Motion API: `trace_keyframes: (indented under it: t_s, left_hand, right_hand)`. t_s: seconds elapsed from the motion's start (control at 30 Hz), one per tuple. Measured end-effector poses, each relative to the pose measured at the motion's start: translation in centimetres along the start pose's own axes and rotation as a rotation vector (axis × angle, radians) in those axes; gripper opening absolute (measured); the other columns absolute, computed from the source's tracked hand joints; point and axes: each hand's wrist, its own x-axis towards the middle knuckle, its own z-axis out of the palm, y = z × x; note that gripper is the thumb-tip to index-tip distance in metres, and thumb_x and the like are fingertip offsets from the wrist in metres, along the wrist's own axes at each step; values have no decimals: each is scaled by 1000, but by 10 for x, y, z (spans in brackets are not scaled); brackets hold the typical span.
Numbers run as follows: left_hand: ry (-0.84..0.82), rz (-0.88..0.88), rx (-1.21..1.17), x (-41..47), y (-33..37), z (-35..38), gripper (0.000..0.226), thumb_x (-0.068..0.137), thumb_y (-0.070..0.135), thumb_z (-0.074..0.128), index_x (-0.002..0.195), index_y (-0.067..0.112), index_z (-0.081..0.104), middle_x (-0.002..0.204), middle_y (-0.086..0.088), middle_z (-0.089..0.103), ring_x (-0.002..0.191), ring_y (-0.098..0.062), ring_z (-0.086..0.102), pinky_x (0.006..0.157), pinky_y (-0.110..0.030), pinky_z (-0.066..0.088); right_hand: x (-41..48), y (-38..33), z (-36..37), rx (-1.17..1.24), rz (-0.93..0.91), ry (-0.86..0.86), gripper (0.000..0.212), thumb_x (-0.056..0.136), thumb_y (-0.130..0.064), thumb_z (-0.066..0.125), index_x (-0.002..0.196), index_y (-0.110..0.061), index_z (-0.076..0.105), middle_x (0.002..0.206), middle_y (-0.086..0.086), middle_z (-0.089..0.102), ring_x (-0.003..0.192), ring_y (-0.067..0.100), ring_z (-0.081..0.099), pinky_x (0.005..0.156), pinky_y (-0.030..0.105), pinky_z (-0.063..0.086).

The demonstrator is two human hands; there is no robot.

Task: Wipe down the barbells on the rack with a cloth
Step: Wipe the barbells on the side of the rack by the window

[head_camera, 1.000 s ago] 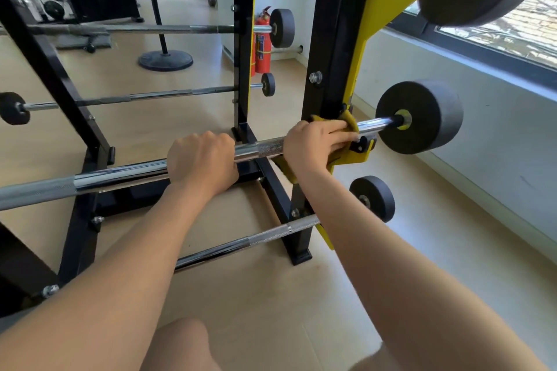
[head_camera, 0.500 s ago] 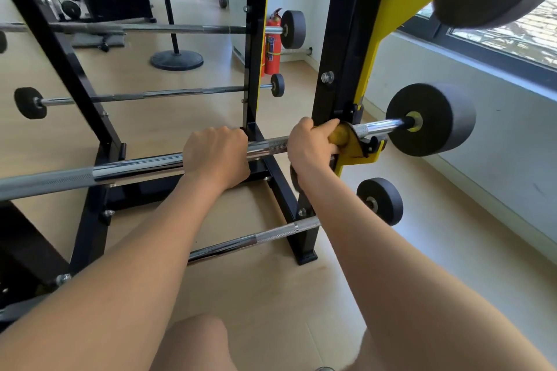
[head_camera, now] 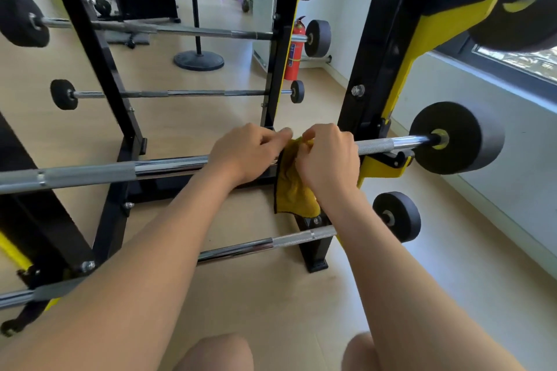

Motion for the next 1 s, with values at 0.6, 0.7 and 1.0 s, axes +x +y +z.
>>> trace_keyframes:
  t_s: [0.6, 0.7, 1.0]
  left_hand:
    - [501, -67, 284, -32, -45, -48, 19, 91, 8, 53, 90, 19, 69, 93, -2, 65, 84, -23, 61, 72, -41, 55]
    - [610, -117, 341, -67, -76, -89, 26, 96, 19, 46, 89, 16, 71, 87, -4, 69, 78, -22, 64, 65, -38, 56]
    - [829, -290, 419, -190, -153, -159, 30, 97, 21, 37, 102, 18, 67, 92, 0, 68, 84, -21, 63, 84, -48, 54]
  right_hand:
    - [-3, -64, 67, -365, -890, -472, 41, 109, -48, 43, 133, -16, 51, 113, 2, 63, 98, 25, 62, 83, 38, 44]
    - [-25, -108, 90, -387, -1018, -355, 47, 110, -57, 34, 127, -17, 52, 94, -4, 53, 76, 19, 52, 66, 35, 36]
    - [-108, -267, 138, -250, -1130, -367, 27, 109, -25, 45, 132, -13, 52, 119, 3, 64, 106, 24, 68, 75, 35, 44]
